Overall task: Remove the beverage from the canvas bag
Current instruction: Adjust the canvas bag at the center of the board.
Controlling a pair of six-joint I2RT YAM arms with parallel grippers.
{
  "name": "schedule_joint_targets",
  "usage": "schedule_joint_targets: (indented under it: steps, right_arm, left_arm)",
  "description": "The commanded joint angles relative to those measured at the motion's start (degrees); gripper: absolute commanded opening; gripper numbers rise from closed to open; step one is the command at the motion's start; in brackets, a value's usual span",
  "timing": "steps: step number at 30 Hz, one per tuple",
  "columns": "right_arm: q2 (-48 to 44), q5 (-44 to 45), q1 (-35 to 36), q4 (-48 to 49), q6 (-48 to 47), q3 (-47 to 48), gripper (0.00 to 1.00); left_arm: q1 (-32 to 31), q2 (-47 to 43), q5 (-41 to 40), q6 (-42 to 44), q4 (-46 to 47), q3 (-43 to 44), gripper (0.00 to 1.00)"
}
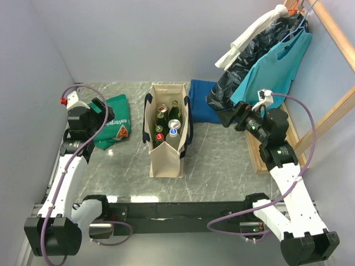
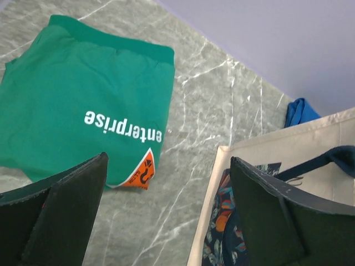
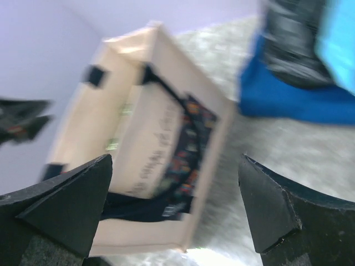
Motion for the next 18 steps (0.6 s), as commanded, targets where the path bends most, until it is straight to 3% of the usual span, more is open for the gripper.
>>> schedule_joint_targets:
  steps: [1, 4, 8, 10, 11, 14, 18]
  right_arm:
    - [3.29, -14.38, 0.23, 12.71, 4.40, 1.69, 1.00]
    - [6.81, -20.09, 0.23, 13.43, 8.44, 4.32, 1.00]
    - [7.44, -21.88, 0.23, 10.64, 9.15, 7.66, 1.00]
    - [6.47, -16.99, 0.32, 8.08, 7.32, 8.72, 1.00]
    - [5.94, -13.21, 0.40, 2.41, 4.69, 10.99, 1.00]
    - [5.06, -0.58, 0.58, -6.22, -1.20, 16.08, 1.00]
    - [4.35, 0.99, 1.19, -7.49, -6.31, 19.18, 1.00]
  left_arm:
    - [-0.21, -1.54, -1.84, 1.15, -1.99, 5.02, 0.96]
    - [-0.12, 0.56, -6.08, -4.56, -11.55, 9.32, 0.96]
    - [-0.12, 0.57, -1.10, -1.68, -13.87, 11.63, 0.96]
    - [-0.21, -2.15, 4.78, 1.22, -9.22, 9.79, 0.96]
    - [-0.12, -3.20, 8.56, 2.45, -7.12, 9.17, 0.96]
    - [-0.12, -5.84, 10.35, 2.29, -8.67, 10.48, 0.96]
    - [-0.12, -8.04, 11.42, 1.51, -10.52, 11.71, 0.96]
